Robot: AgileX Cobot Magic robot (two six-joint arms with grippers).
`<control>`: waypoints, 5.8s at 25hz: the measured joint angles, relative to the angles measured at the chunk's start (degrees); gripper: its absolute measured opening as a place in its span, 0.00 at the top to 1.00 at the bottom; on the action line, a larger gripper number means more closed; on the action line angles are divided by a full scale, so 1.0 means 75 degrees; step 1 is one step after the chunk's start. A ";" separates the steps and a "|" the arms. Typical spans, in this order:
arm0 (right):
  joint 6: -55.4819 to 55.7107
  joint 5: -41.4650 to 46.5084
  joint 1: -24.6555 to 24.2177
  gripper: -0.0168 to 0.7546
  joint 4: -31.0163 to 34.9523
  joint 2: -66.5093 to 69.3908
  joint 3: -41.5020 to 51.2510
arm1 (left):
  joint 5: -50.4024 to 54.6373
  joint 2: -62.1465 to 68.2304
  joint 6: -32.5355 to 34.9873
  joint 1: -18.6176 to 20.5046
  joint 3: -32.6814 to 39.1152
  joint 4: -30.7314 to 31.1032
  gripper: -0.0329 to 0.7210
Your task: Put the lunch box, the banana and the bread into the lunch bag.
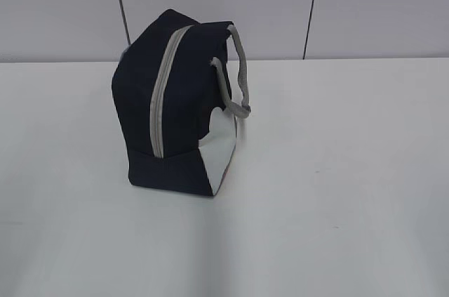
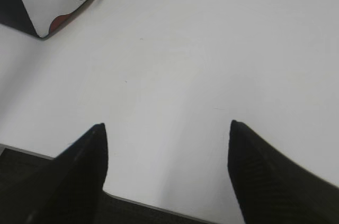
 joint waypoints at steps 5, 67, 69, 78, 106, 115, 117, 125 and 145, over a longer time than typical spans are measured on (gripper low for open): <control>0.0000 0.0000 -0.0884 0.30 0.0000 -0.0012 0.0000 | 0.0000 -0.0565 0.0000 0.0974 0.0000 0.0000 0.63; -0.0005 0.0000 -0.2194 0.30 0.0000 -0.0012 0.0000 | 0.0021 -0.1536 -0.1767 0.0801 0.0051 0.1535 0.63; -0.0005 0.0000 -0.2194 0.30 0.0000 -0.0012 0.0000 | 0.0021 -0.1536 -0.1885 0.0801 0.0051 0.1635 0.63; -0.0005 0.0000 -0.2194 0.30 0.0000 -0.0012 0.0000 | 0.0021 -0.1536 -0.1976 0.0801 0.0051 0.1693 0.63; -0.0017 0.0000 -0.2194 0.30 0.0000 -0.0012 0.0000 | 0.0021 -0.1536 -0.2453 0.0801 0.0051 0.2001 0.63; -0.0017 0.0000 -0.2194 0.30 0.0000 -0.0012 0.0000 | 0.0021 -0.1536 -0.2075 0.0801 0.0051 0.2001 0.63; -0.0017 0.0000 -0.2194 0.30 0.0000 -0.0012 0.0000 | 0.0021 -0.1536 -0.2011 0.0801 0.0051 0.2001 0.63; -0.0017 0.0000 -0.2194 0.30 0.0000 -0.0012 0.0000 | 0.0021 -0.1536 -0.1845 0.0801 0.0051 0.2001 0.63; -0.0017 0.0000 -0.2194 0.30 0.0000 -0.0012 0.0000 | 0.0021 -0.1536 -0.1822 0.0801 0.0051 0.2001 0.63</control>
